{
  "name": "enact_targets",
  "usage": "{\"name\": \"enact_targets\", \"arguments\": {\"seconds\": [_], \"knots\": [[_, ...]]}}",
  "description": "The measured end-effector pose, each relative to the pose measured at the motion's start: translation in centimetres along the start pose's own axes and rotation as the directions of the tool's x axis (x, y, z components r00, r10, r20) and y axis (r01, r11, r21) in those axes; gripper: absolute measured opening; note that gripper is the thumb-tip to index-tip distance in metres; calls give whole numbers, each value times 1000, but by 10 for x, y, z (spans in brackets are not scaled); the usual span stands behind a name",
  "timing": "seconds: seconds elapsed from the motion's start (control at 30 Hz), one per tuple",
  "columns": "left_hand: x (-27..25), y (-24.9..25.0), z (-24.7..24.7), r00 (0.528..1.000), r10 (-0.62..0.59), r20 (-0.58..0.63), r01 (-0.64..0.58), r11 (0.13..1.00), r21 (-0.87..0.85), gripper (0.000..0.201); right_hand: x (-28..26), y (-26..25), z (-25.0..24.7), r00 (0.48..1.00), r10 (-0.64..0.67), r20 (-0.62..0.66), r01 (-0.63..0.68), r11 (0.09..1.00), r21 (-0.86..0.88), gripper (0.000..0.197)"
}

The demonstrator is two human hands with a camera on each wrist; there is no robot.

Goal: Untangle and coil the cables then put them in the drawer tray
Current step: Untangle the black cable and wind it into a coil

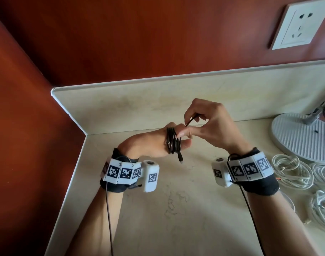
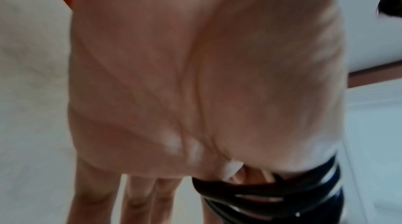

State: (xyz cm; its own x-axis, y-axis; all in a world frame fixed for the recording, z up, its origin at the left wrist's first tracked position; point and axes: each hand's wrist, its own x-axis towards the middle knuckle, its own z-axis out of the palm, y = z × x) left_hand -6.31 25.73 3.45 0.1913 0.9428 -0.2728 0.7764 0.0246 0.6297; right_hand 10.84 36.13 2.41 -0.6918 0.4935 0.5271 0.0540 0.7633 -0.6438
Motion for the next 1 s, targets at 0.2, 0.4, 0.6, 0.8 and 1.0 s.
{"name": "enact_targets", "arguments": {"seconds": [0.2,0.4,0.6,0.8,1.0], "knots": [[-9,20,4,985,172,8,-170,981,-95,9,-3,7,6,997,67,-40,-54,963,265,34],[-15,25,1,976,215,-14,-216,976,-29,13,-6,11,8,991,125,38,-130,910,393,42],[-21,10,-8,925,362,-114,-355,932,74,45,-2,13,14,989,143,-25,-118,892,436,48],[-6,6,5,837,380,-394,-344,925,161,60,2,11,26,978,169,-122,-110,915,388,19],[-5,22,8,818,413,-401,-393,910,136,55,-2,11,41,961,255,-105,-212,927,308,26]]}}
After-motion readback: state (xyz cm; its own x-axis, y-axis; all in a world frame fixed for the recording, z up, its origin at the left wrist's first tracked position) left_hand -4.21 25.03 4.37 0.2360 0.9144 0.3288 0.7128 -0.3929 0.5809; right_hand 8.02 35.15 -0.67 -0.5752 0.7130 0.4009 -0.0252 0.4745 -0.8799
